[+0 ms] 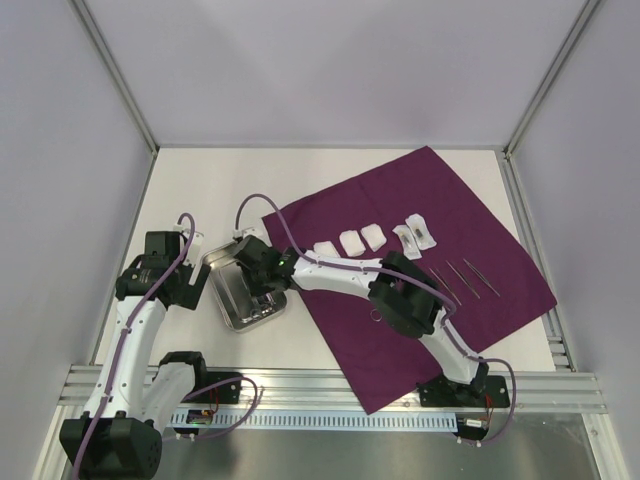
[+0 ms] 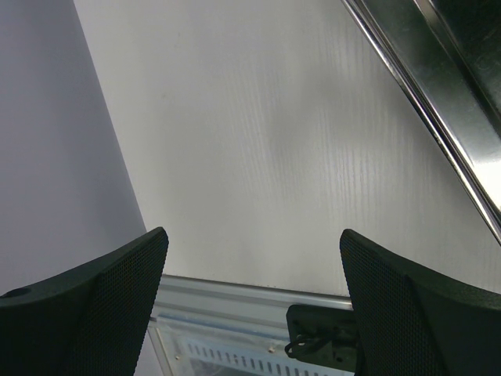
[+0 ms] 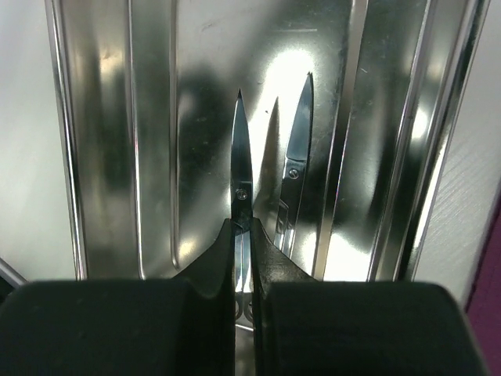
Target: Prepare the surgical pack
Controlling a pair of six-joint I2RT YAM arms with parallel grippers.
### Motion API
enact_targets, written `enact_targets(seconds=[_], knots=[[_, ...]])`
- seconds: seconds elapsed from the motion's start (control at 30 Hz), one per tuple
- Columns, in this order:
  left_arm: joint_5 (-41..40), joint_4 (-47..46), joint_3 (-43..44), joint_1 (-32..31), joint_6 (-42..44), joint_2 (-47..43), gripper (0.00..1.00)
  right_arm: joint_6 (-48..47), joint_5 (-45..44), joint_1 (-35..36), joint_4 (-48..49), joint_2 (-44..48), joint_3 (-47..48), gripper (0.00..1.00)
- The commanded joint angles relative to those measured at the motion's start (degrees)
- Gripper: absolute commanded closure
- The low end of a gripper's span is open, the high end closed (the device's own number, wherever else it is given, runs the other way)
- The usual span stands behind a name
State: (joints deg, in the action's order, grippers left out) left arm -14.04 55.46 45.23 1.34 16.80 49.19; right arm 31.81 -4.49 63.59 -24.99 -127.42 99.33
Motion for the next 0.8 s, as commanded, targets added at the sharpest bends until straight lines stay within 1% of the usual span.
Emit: enact_targets(seconds=[0.0,0.13,0.17,0.23,0.27,0.3,0.37,0.47,0.5,0.57,0.6,0.63,0.67,0.73,0.77], knots=[[-0.11,-0.88,-0.32,0.41,-0.45,-0.15,0.00,3.69,-1.75,0.22,3.28,-0.47,1.57,1.00],[-0.11,-0.71,-0.23,0.41,-0.45,-0.15,0.00,3.78,-1.93,0.30,3.20,-0.90,2.09,0.99],[-0.02,-0.79,-0.23,0.41,-0.45,-0.15,0.00,3.78,-2.01,0.30,2.85,-0.56,2.27,0.92],[-0.02,-0.71,-0.32,0.50,-0.45,-0.15,0.00,3.78,-1.93,0.22,2.23,-0.03,2.62,0.81],[-0.02,-0.71,-0.32,0.41,-0.45,-0.15,0.00,3.70,-1.84,0.22,2.06,0.50,2.54,0.73],[-0.02,-0.71,-0.32,0.41,-0.36,-0.06,0.00,3.52,-1.84,0.22,1.97,1.72,2.45,0.71],[-0.02,-0.71,-0.23,0.41,-0.45,-0.06,0.00,2.56,-1.75,0.30,1.79,3.65,2.10,0.69],[0.07,-0.71,-0.32,0.41,-0.36,-0.06,0.00,-0.42,-2.18,0.04,1.88,9.01,0.26,0.65],[0.07,-0.71,-0.23,0.50,-0.36,0.12,0.00,-1.31,-2.88,0.04,1.79,12.68,-0.62,0.64],[0.07,-0.79,-0.23,0.50,-0.36,0.12,0.00,-4.20,-3.68,-0.66,1.35,16.83,-4.99,0.63],[0.07,-0.71,-0.32,0.41,-0.45,0.20,0.00,-4.74,-3.94,-1.19,0.74,20.94,-7.20,0.63],[0.16,-0.71,-0.23,0.41,-0.36,0.21,0.00,-5.18,-3.60,-1.97,0.21,22.89,-9.05,0.63],[0.16,-0.71,-0.23,0.50,-0.36,0.29,0.00,-5.44,-3.16,-4.07,-0.23,24.83,-13.68,0.63],[0.16,-0.71,-0.23,0.41,-0.36,0.47,0.00,-5.53,-2.46,-6.45,-2.33,30.02,-18.36,0.63],[0.16,-0.71,-0.23,0.41,-0.36,0.47,0.00,-5.62,-2.28,-8.99,-2.86,31.69,-23.60,0.63]])
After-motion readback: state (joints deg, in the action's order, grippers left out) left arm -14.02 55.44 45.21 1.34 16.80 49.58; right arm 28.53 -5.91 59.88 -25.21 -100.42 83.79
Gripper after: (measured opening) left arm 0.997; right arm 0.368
